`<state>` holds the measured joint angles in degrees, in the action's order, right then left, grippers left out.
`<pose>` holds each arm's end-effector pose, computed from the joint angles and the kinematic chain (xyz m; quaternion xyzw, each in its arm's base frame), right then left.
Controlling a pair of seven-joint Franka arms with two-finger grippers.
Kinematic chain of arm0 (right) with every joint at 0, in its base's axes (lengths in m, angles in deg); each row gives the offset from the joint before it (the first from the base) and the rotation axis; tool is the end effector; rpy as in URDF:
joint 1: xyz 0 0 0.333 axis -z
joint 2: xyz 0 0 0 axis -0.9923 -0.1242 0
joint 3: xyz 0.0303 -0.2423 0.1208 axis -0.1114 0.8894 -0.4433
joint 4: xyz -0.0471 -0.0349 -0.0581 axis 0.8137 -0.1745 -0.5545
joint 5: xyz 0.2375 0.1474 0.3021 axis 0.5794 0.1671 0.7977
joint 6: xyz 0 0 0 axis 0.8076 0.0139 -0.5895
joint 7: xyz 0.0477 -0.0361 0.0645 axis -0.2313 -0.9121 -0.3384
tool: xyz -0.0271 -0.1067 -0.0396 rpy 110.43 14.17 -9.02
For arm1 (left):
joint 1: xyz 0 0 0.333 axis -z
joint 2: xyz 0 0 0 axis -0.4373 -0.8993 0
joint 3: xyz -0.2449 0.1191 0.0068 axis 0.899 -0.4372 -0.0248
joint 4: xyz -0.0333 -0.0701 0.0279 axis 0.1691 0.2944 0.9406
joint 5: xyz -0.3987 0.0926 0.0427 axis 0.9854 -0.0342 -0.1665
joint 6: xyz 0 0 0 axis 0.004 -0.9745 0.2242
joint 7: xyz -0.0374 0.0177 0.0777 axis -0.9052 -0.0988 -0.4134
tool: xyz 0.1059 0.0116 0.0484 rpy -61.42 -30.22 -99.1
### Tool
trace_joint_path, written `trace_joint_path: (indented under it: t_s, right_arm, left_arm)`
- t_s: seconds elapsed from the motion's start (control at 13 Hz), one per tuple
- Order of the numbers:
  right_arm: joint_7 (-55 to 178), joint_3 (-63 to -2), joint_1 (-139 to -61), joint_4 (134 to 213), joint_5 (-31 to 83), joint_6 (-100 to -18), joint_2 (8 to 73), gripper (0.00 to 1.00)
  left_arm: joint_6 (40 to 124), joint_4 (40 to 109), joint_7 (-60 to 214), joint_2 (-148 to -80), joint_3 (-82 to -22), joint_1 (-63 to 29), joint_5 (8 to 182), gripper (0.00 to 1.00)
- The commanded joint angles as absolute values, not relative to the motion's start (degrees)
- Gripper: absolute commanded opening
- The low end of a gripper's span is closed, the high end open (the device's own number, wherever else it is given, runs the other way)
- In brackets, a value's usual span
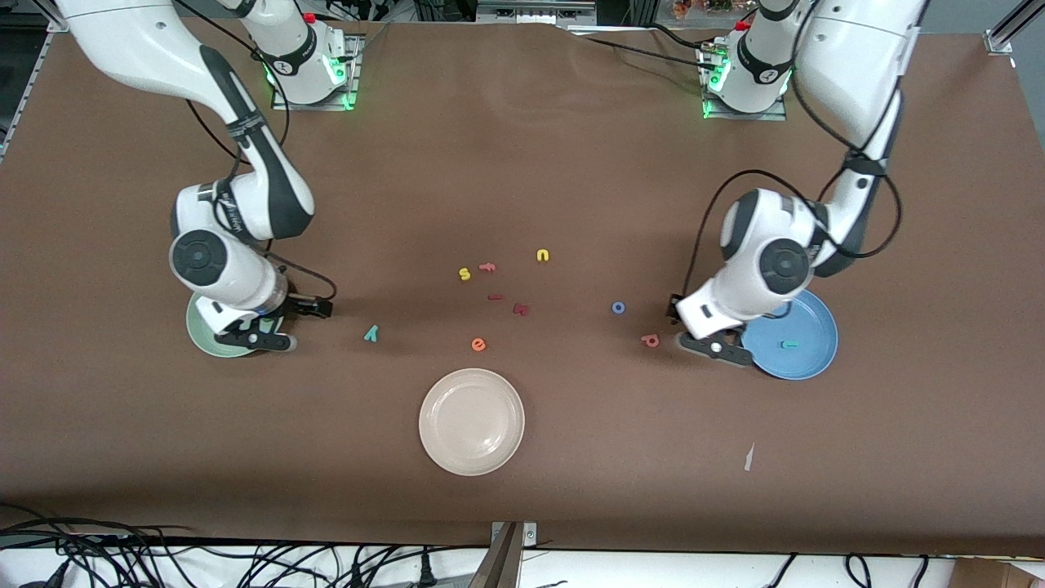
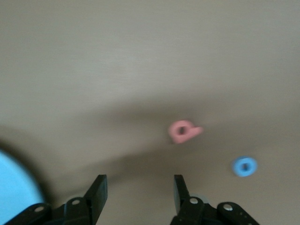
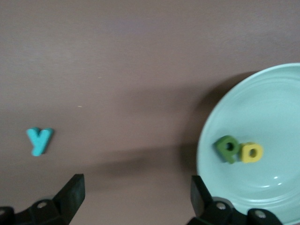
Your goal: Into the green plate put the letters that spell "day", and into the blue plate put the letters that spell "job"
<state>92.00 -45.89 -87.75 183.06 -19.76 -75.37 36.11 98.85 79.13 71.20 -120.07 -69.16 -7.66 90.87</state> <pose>0.6026 0.1299 0.1806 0.9967 -0.0681 -0.0277 0.0350 0.6004 -0.2125 0.1708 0.9906 -0.1305 -0.0237 0.0333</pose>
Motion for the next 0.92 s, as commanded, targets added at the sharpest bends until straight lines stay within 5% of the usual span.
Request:
trace_joint_path:
  t_s: [0.0,0.85]
  right_arm:
    - [98.87,-46.38,-89.27,177.82,-19.09,-74.67,32.32,1.00]
    - [109.43,-47.97,-93.40,173.85,-18.30,-83.73,24.22,1.00]
  left_arm:
    - [101.71,75.73,74.39,-123.99,-69.94,-4.41,91.66,0.65]
    - [109.82,75.82,73.51,-129.18,-70.03,-3.08,91.04,0.67]
